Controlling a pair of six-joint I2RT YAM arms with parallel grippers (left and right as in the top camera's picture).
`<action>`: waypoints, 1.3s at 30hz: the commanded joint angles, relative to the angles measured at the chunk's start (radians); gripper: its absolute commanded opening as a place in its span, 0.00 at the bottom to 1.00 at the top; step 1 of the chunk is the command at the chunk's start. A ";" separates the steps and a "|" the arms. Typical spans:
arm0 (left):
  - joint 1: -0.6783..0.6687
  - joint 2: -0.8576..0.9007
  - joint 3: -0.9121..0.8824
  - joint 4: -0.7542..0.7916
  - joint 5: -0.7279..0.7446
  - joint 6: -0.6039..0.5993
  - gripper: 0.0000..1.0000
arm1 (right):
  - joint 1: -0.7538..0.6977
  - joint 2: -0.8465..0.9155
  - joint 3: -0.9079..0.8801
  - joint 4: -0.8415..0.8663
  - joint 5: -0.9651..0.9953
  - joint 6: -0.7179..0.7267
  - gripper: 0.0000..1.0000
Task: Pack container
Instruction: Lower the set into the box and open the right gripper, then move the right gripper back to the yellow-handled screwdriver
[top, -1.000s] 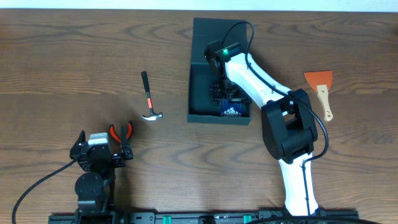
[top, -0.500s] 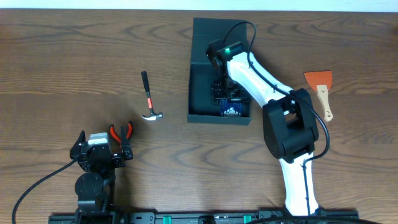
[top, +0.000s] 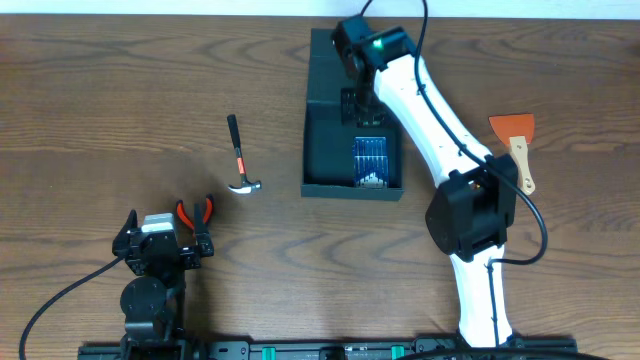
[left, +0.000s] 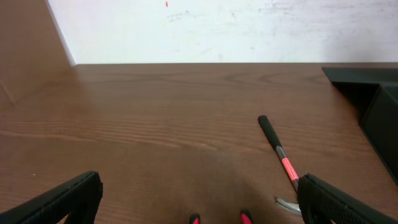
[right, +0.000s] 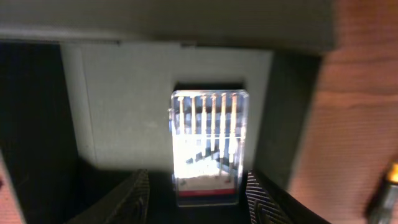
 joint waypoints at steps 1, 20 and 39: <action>-0.002 -0.001 -0.027 -0.011 0.003 0.013 0.99 | -0.044 -0.005 0.108 -0.060 0.087 -0.013 0.52; -0.002 -0.001 -0.027 -0.011 0.003 0.013 0.99 | -0.402 -0.090 0.301 -0.268 0.065 -0.288 0.78; -0.002 -0.001 -0.027 -0.011 0.003 0.013 0.99 | -0.518 -0.458 0.262 -0.272 -0.070 -0.474 0.86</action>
